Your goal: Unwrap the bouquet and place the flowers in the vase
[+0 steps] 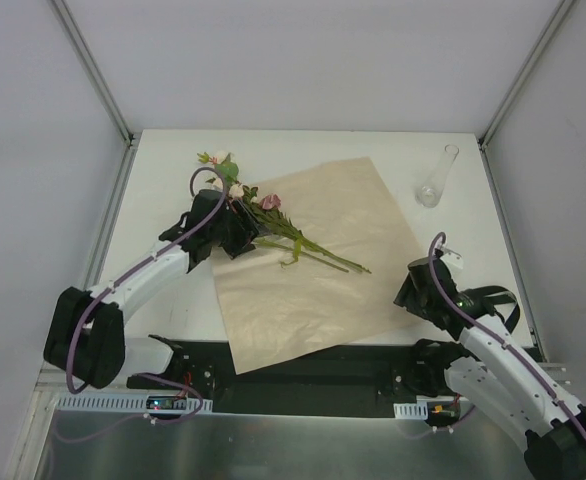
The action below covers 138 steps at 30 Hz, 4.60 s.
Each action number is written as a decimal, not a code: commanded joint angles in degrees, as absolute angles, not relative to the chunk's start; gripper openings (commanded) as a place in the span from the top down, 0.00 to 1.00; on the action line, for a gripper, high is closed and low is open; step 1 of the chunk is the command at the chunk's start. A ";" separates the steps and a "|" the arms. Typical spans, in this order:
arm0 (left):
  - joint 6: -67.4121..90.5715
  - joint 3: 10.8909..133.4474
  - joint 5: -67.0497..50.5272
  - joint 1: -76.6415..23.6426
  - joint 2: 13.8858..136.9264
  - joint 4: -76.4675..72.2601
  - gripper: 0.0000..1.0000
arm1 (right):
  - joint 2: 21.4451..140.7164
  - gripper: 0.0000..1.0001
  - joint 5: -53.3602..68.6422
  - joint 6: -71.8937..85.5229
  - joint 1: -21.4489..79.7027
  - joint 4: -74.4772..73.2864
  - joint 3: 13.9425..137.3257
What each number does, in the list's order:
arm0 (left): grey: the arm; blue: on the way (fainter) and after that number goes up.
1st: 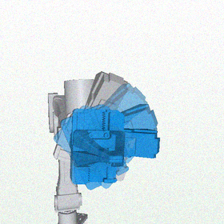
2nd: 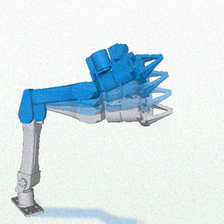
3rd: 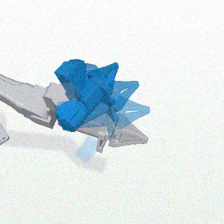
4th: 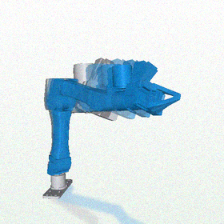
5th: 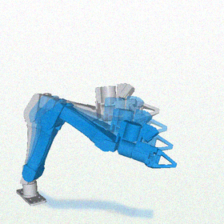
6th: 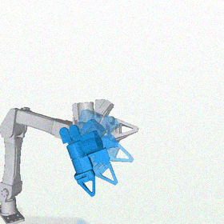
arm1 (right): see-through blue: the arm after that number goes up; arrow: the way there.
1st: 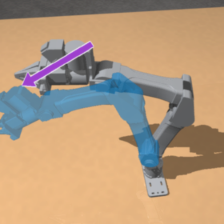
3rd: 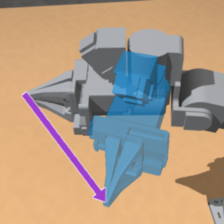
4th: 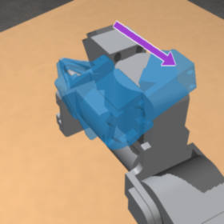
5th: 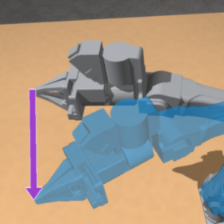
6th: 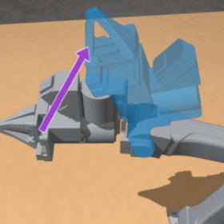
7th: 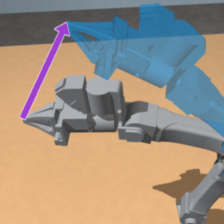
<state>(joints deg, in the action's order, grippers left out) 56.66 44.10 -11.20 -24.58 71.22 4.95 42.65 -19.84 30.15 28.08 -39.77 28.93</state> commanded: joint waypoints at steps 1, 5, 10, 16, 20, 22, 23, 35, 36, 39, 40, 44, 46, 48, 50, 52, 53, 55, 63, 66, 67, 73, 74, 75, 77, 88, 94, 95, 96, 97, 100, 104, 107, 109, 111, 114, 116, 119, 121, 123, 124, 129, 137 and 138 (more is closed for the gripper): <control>65.91 49.82 -10.98 -21.27 79.95 7.38 0.41 | 37.98 0.39 -19.86 32.35 26.72 -37.00 27.51; 73.54 52.29 -10.02 -21.01 85.86 8.35 0.45 | 33.58 0.37 -19.77 30.68 26.63 -38.40 28.38; 77.86 54.58 -8.35 -21.09 91.31 8.35 0.56 | 30.41 0.34 -20.74 28.22 26.63 -41.13 30.41; 81.47 55.37 -6.86 -21.09 94.56 8.35 0.67 | 29.18 0.32 -22.76 26.28 26.63 -43.07 31.64; 81.65 56.60 -5.80 -21.18 96.06 8.44 0.75 | 28.83 0.32 -23.03 25.84 26.72 -42.98 31.38; 81.74 57.13 -5.36 -21.18 96.68 8.35 0.76 | 29.00 0.31 -22.94 25.67 26.63 -42.80 31.20; 81.83 57.13 -5.27 -21.18 96.85 8.35 0.76 | 29.09 0.31 -22.94 25.75 26.72 -42.80 31.11; 81.56 53.00 -1.67 -21.80 93.87 8.35 0.58 | 29.44 0.31 -21.89 25.58 26.72 -42.10 31.38; 82.17 52.91 -1.84 -21.80 94.13 8.35 0.58 | 29.53 0.31 -21.62 25.58 26.63 -42.10 31.46; 81.74 53.78 -1.93 -21.80 95.09 8.35 0.58 | 29.88 0.31 -21.45 25.58 26.63 -42.01 31.55; 81.56 54.57 -1.76 -21.71 95.45 8.35 0.59 | 29.80 0.31 -21.45 25.58 26.72 -42.10 31.55; 82.09 55.46 -1.15 -21.53 97.03 8.35 0.63 | 29.53 0.30 -21.53 25.66 26.72 -42.36 31.64; 82.18 55.90 -0.97 -21.45 97.38 8.35 0.65 | 29.44 0.30 -21.80 25.58 26.72 -42.63 31.82; 82.26 55.99 -0.97 -21.36 97.65 8.35 0.69 | 29.44 0.30 -21.88 25.40 26.72 -42.80 32.17; 82.09 56.07 -1.05 -21.27 97.39 8.26 0.75 | 29.44 0.30 -21.97 25.40 26.63 -43.07 32.26; 81.91 55.64 -1.05 -21.18 96.77 8.35 0.89 | 29.53 0.30 -21.88 25.49 26.72 -43.15 32.52; 81.83 55.37 -0.97 -21.09 95.98 8.26 0.94 | 29.53 0.30 -21.88 25.40 26.63 -43.15 32.61; 81.56 53.80 -0.97 -21.09 94.14 8.26 1.00 | 29.62 0.30 -21.36 25.49 26.72 -43.33 32.96; 77.87 45.37 0.09 -21.18 75.34 8.35 1.00 | 29.53 0.28 -22.32 25.14 26.63 -45.87 34.71; 76.82 42.46 -1.23 -21.18 67.34 8.35 1.00 | 29.88 0.28 -22.41 24.70 26.63 -47.02 36.21; 76.47 41.84 -1.32 -21.18 63.15 8.44 1.00 | 29.88 0.28 -22.33 24.61 26.63 -47.28 36.65; 55.70 45.34 -5.17 -21.18 51.43 6.69 1.00 | 30.32 0.22 -11.54 17.07 26.72 -44.22 39.55; 51.89 46.40 -7.62 -21.18 51.24 5.46 1.00 | 30.76 0.19 -4.99 15.31 26.63 -43.08 39.72; 48.38 49.28 -10.00 -21.18 51.41 4.23 1.00 | 31.20 0.17 -1.70 14.07 26.72 -40.80 39.99; 39.84 52.37 -19.39 -21.53 53.87 3.52 1.00 | 33.21 0.12 8.73 11.78 26.72 -38.77 41.04; 24.10 72.42 -48.34 -31.81 75.49 4.74 1.00 | 37.53 0.12 26.63 16.61 28.29 -23.03 50.18; 20.66 69.97 -45.35 -34.28 77.60 5.19 1.00 | 35.77 0.27 10.60 24.77 34.44 -14.17 48.26; 20.74 69.09 -45.44 -34.28 77.78 5.27 1.00 | 35.95 0.33 8.20 26.87 35.67 -10.93 47.47; 21.18 68.73 -45.44 -34.28 77.78 5.36 1.00 | 36.38 0.43 5.91 29.24 38.21 -9.94 46.59; 21.09 68.38 -45.96 -34.36 77.70 5.27 1.00 | 37.00 0.45 3.63 29.79 39.62 -9.24 46.58; 19.61 67.24 -43.95 -34.80 76.12 5.80 1.00 | 42.95 0.44 -5.76 28.48 45.78 -7.65 49.30; 18.63 66.01 -42.02 -35.33 74.97 6.59 1.00 | 49.56 0.37 -13.17 25.84 51.58 -9.65 54.92; 18.28 65.92 -41.40 -35.77 74.36 6.94 1.00 | 54.39 0.33 -20.64 26.01 54.14 -15.18 60.28; 17.84 65.66 -40.70 -36.30 73.92 7.03 1.00 | 56.50 0.33 -23.97 26.80 55.45 -15.99 61.69; 17.93 65.48 -40.25 -36.91 74.26 7.12 1.00 | 57.39 0.33 -26.62 29.26 56.68 -16.96 63.01; 18.37 65.74 -40.87 -37.53 74.79 7.29 1.00 | 59.67 0.34 -27.42 29.62 57.13 -16.70 65.03; 18.28 65.66 -40.78 -37.79 74.71 7.21 1.00 | 61.78 0.34 -28.65 30.32 57.39 -19.23 66.53; 17.93 65.65 -40.34 -38.06 74.27 7.47 1.00 | 63.37 0.33 -29.18 29.97 58.01 -19.43 68.11; 17.76 65.83 -40.17 -38.14 74.01 7.64 1.00 | 64.42 0.34 -29.18 30.14 58.18 -20.30 69.34; 17.23 65.66 -39.21 -38.06 73.22 7.91 1.00 | 64.42 0.34 -30.23 30.15 59.23 -21.97 69.87; 16.97 65.57 -37.63 -38.14 72.78 8.17 1.00 | 64.08 0.35 -32.06 30.49 59.76 -22.67 70.13; 16.26 66.00 -34.63 -38.06 71.98 9.84 1.00 | 62.93 0.40 -32.08 33.04 61.43 -22.50 68.12; 17.05 66.09 -36.47 -38.23 72.16 9.76 1.00 | 65.39 0.41 -34.98 36.38 61.35 -20.57 69.25; 17.05 66.18 -36.74 -38.32 72.33 9.76 1.00 | 66.43 0.41 -34.98 36.39 61.35 -20.48 69.69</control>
